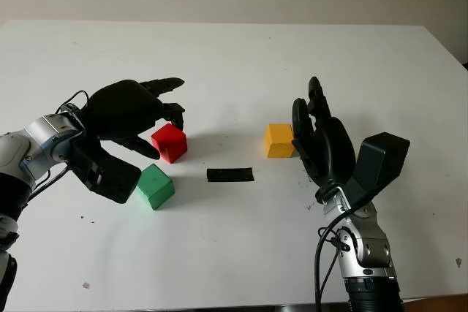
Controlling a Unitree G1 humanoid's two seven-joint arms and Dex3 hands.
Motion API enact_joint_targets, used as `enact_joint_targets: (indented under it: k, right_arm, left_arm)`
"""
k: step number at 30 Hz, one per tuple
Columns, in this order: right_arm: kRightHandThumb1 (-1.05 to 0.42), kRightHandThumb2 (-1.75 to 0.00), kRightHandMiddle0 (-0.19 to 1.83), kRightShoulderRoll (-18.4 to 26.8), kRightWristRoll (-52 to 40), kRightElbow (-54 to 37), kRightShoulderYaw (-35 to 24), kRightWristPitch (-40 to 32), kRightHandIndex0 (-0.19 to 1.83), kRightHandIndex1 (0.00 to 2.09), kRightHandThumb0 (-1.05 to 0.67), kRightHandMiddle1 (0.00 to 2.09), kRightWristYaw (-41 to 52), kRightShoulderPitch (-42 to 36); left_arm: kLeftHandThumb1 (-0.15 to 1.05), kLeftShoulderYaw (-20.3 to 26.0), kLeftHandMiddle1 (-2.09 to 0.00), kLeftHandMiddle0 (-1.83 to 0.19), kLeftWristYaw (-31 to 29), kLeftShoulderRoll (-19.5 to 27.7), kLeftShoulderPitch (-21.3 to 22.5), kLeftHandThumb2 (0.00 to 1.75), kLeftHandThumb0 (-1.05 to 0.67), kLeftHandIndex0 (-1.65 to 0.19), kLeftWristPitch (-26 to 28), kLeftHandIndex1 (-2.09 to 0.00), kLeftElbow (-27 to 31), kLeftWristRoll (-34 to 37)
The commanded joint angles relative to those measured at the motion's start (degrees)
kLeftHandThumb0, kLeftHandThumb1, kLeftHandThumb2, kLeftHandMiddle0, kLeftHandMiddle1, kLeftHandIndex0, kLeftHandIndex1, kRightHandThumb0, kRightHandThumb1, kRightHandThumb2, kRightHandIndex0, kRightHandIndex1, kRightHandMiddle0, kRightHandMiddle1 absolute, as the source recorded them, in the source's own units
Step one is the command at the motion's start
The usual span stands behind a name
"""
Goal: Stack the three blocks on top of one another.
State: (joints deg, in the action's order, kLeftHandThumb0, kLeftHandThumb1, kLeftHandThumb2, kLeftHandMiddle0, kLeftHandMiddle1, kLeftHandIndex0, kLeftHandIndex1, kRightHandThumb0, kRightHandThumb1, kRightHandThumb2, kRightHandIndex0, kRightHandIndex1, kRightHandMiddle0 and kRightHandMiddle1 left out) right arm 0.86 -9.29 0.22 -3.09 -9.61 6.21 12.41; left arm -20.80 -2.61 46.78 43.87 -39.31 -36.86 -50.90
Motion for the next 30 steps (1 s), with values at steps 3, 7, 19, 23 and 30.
enact_joint_targets:
  k: [3,7,19,23,30]
  right_arm:
    - [-1.05,-0.59,-0.19,0.6,0.4,-0.5,-0.2,1.2,-0.19,0.00,-0.58,0.00,0.1,-0.3]
    - [-1.05,-0.60,-0.19,0.6,0.2,-0.5,-0.3,1.1,-0.19,0.00,-0.56,0.00,0.3,-0.3]
    - [-1.05,-0.58,-0.19,0.4,1.5,-0.7,0.3,1.0,-0.19,0.00,-0.57,0.00,-0.5,-0.6]
    - [-1.05,-0.57,-0.19,0.3,1.8,-0.5,0.3,1.3,-0.19,0.00,-0.57,0.00,-0.6,-0.6]
    - [-1.05,-0.56,-0.19,0.1,1.9,-0.6,0.3,1.1,-0.19,0.00,-0.58,0.00,-0.5,-0.7]
  left_arm:
    - [0.99,0.0,-0.07,-0.12,0.4,-0.7,2.0,0.07,-0.47,-0.39,-1.5,-1.16,-2.4,2.5]
    - [1.02,0.8,-0.06,-0.13,-1.7,-1.0,2.3,0.07,-0.45,-0.37,-1.2,-1.20,-3.5,5.9]
    - [1.04,5.9,-0.07,-0.18,-16.4,-3.3,3.3,0.06,-0.46,-0.34,0.3,-1.28,-7.2,25.6]
    - [1.04,7.8,-0.07,-0.20,-18.5,-4.2,3.1,0.05,-0.46,-0.33,-1.1,-1.34,-7.9,30.4]
    - [1.04,10.4,-0.06,-0.19,-21.4,-5.6,0.9,0.05,-0.46,-0.30,-0.1,-1.39,-5.2,35.7]
